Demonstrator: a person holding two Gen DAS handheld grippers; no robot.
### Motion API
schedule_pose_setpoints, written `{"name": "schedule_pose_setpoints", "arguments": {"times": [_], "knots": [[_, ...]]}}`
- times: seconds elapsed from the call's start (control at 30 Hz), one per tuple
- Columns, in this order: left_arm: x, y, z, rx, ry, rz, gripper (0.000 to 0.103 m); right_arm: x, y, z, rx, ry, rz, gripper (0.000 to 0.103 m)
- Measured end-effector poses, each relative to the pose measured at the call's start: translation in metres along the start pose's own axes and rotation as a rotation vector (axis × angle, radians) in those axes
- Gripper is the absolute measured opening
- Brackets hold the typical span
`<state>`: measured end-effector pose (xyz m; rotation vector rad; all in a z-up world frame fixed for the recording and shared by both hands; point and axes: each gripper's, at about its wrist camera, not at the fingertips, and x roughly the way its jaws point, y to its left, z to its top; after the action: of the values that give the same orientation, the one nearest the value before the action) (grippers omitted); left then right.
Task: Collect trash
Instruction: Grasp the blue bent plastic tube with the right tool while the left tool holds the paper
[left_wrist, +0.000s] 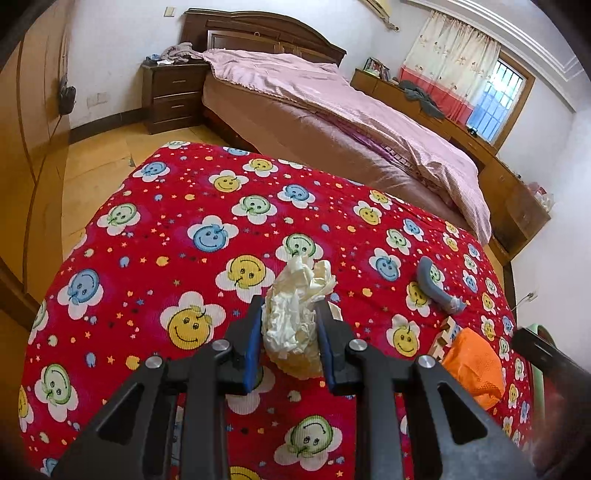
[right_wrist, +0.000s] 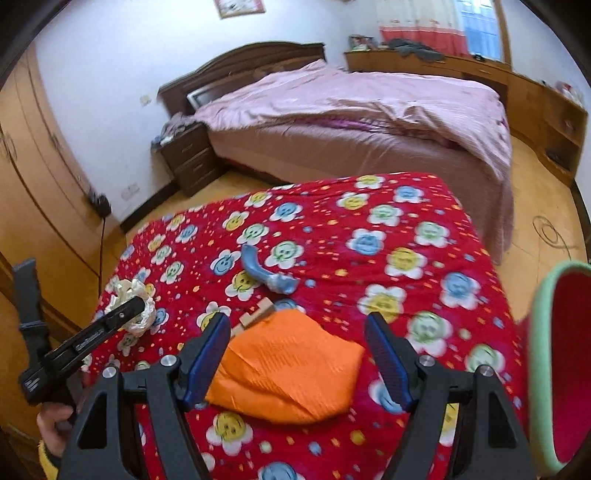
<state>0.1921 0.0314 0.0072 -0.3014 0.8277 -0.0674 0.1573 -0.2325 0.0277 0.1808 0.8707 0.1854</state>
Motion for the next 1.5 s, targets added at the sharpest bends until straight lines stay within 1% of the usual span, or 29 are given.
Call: {"name": "schedule_pose_setpoints", "arguments": {"times": [0.1,0.23,0.3,0.47,0.6,0.67,0.7,0.73,0.8,0.87,0.93,1.1,1.2,1.5], "knots": [[-0.003,0.0,-0.003,-0.002,-0.005,-0.01,0.027,0.021,0.01,0.006,-0.034,0.026,-0.009,0.076],[-0.005,0.0,-0.004,-0.012,0.0,-0.054,0.027,0.047,0.022,0.015,-0.071,0.059,-0.025,0.069],[-0.005,0.0,-0.005,-0.015,0.002,-0.06,0.027,0.058,0.024,0.02,-0.08,0.074,-0.034,0.066],[-0.001,0.004,-0.005,-0.036,0.031,-0.082,0.027,0.078,0.03,0.029,-0.104,0.1,-0.049,0.062],[-0.001,0.005,-0.006,-0.043,0.029,-0.088,0.027,0.093,0.034,0.03,-0.123,0.133,-0.059,0.051],[-0.002,0.005,-0.006,-0.045,0.026,-0.088,0.027,0.098,0.035,0.03,-0.133,0.141,-0.078,0.046],[-0.001,0.005,-0.006,-0.045,0.025,-0.087,0.027,0.098,0.036,0.03,-0.145,0.138,-0.083,0.039],[-0.002,0.005,-0.006,-0.045,0.025,-0.086,0.027,0.098,0.036,0.029,-0.15,0.14,-0.079,0.036],[-0.002,0.005,-0.006,-0.045,0.024,-0.087,0.027,0.098,0.037,0.029,-0.154,0.143,-0.073,0.032],[-0.003,0.005,-0.006,-0.045,0.024,-0.088,0.027,0.096,0.037,0.028,-0.161,0.139,-0.067,0.031],[-0.004,0.005,-0.007,-0.046,0.021,-0.09,0.027,0.094,0.038,0.026,-0.167,0.134,-0.061,0.026],[-0.004,0.004,-0.006,-0.039,0.011,-0.092,0.027,0.079,0.038,0.024,-0.164,0.094,-0.039,0.026],[-0.005,0.003,-0.007,-0.037,0.009,-0.091,0.027,0.062,0.038,0.022,-0.163,0.058,-0.033,0.026],[-0.01,0.0,-0.007,-0.027,-0.014,-0.096,0.027,0.002,0.025,0.005,-0.095,-0.043,-0.014,0.026]]}}
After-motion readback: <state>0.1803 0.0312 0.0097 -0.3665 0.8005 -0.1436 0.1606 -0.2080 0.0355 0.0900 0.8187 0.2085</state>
